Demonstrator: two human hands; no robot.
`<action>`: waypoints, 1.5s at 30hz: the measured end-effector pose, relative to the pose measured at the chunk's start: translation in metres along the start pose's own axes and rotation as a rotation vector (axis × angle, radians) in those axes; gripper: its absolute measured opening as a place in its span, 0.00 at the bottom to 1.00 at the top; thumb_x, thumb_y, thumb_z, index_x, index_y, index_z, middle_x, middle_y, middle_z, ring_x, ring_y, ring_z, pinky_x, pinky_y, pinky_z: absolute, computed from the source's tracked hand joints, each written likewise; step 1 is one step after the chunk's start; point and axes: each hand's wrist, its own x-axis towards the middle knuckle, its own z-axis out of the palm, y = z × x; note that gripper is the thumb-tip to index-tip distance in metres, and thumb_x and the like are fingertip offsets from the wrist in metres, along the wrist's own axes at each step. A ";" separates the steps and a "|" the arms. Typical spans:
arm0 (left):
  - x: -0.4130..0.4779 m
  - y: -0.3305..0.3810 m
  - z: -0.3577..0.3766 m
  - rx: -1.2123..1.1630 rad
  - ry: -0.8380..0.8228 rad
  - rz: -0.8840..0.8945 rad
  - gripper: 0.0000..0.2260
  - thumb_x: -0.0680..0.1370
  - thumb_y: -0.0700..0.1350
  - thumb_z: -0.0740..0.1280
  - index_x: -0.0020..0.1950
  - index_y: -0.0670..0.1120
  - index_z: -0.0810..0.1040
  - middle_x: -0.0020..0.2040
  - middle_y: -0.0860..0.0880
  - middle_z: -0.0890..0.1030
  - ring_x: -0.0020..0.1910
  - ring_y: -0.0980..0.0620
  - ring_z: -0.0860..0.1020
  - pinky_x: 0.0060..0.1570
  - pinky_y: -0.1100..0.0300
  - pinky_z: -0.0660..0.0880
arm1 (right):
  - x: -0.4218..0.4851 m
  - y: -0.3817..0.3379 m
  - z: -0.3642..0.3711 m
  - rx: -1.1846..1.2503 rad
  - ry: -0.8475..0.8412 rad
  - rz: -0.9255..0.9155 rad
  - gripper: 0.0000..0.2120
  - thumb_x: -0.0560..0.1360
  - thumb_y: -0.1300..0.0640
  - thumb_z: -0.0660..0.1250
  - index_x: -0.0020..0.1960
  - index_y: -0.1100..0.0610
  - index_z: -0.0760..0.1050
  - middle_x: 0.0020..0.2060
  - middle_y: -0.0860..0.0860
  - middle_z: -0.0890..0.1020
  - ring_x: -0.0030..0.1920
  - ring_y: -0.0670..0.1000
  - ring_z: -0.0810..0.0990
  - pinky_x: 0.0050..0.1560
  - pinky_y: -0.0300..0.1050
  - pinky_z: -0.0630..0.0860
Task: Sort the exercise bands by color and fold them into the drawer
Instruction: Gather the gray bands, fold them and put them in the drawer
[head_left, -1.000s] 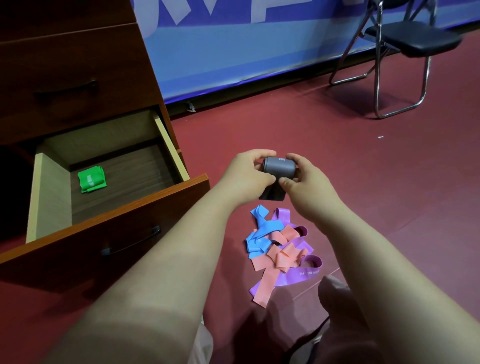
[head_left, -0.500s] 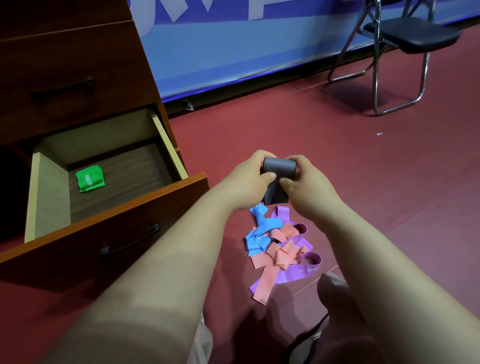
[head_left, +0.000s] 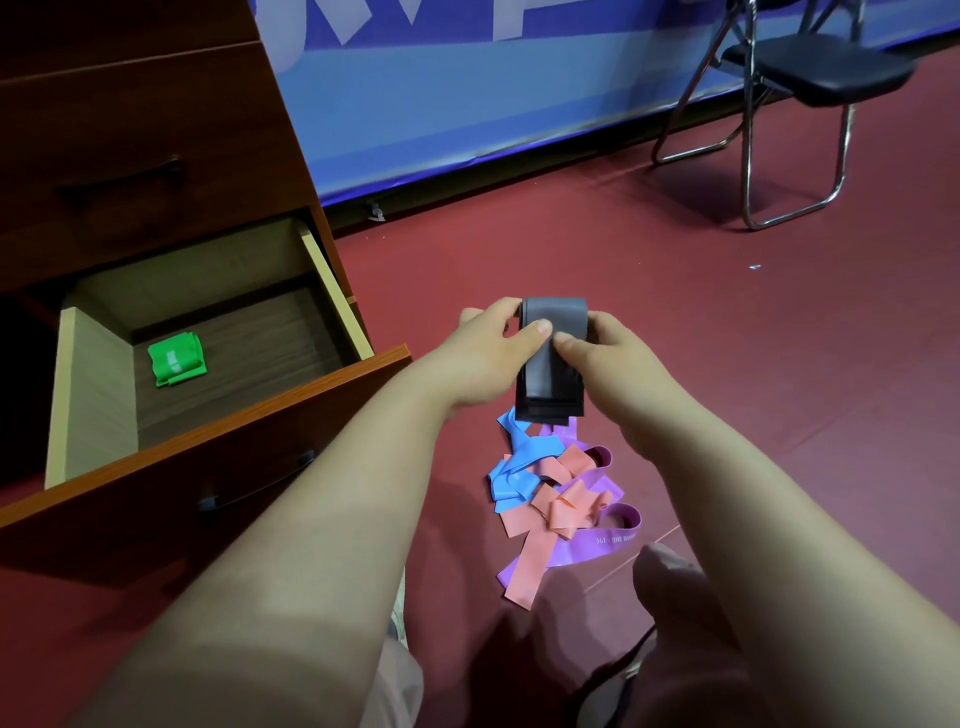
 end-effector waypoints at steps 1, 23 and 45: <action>0.000 0.000 -0.001 -0.037 -0.004 -0.009 0.18 0.80 0.60 0.59 0.67 0.54 0.72 0.62 0.49 0.70 0.59 0.51 0.74 0.61 0.55 0.70 | 0.000 -0.001 0.000 0.039 -0.009 0.013 0.11 0.80 0.57 0.61 0.61 0.53 0.74 0.52 0.49 0.82 0.46 0.47 0.80 0.43 0.41 0.76; -0.001 0.020 0.039 -0.734 0.140 -0.234 0.21 0.82 0.57 0.57 0.68 0.46 0.74 0.60 0.42 0.81 0.57 0.41 0.80 0.58 0.42 0.77 | -0.003 -0.005 0.018 0.246 0.085 0.156 0.17 0.76 0.48 0.57 0.64 0.49 0.71 0.50 0.51 0.81 0.52 0.56 0.82 0.57 0.63 0.78; 0.003 0.008 0.042 -0.478 0.266 -0.125 0.20 0.78 0.50 0.67 0.69 0.53 0.69 0.54 0.51 0.79 0.55 0.49 0.79 0.58 0.53 0.75 | -0.001 -0.002 0.004 0.377 0.261 0.108 0.17 0.75 0.54 0.71 0.63 0.55 0.75 0.51 0.55 0.83 0.44 0.52 0.84 0.31 0.42 0.79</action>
